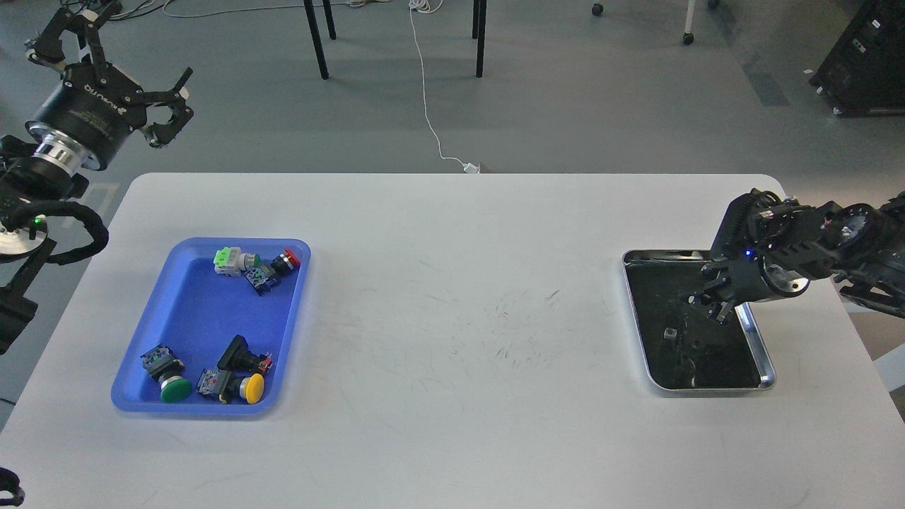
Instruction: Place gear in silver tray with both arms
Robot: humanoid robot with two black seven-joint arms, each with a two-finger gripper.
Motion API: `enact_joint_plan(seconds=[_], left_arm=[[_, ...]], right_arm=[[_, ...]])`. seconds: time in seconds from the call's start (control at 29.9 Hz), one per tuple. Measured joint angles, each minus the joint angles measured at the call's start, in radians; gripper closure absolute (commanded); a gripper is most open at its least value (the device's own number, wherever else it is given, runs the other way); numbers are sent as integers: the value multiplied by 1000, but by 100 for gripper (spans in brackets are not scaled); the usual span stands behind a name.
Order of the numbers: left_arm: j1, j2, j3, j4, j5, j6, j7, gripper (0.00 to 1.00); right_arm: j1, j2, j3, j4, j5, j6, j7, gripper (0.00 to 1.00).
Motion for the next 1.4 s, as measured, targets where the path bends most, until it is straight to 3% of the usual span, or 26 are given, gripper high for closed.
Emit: enact_joint_plan(seconds=[0.07,0.23,0.6,1.1,1.4], left_arm=[[0,5,-2,0,0,0,0,2],[-1,13,-3,0,0,2,4,2],[-20,2,1,0,2,20,10,2],[-66,-112,-10,6,-1,50,1,2],[-73,-187,-13,36,-1,66,-38,2]], right_arm=[[1,-5,41,3,4,0,0,7],[7,-20,200,14,46,7,0,1],[19,-31,659,13,420,36,0,1],[-60,-138,1254,2,956,310,0,1],[-201,-131,1501,-5,1292,317,0,1]])
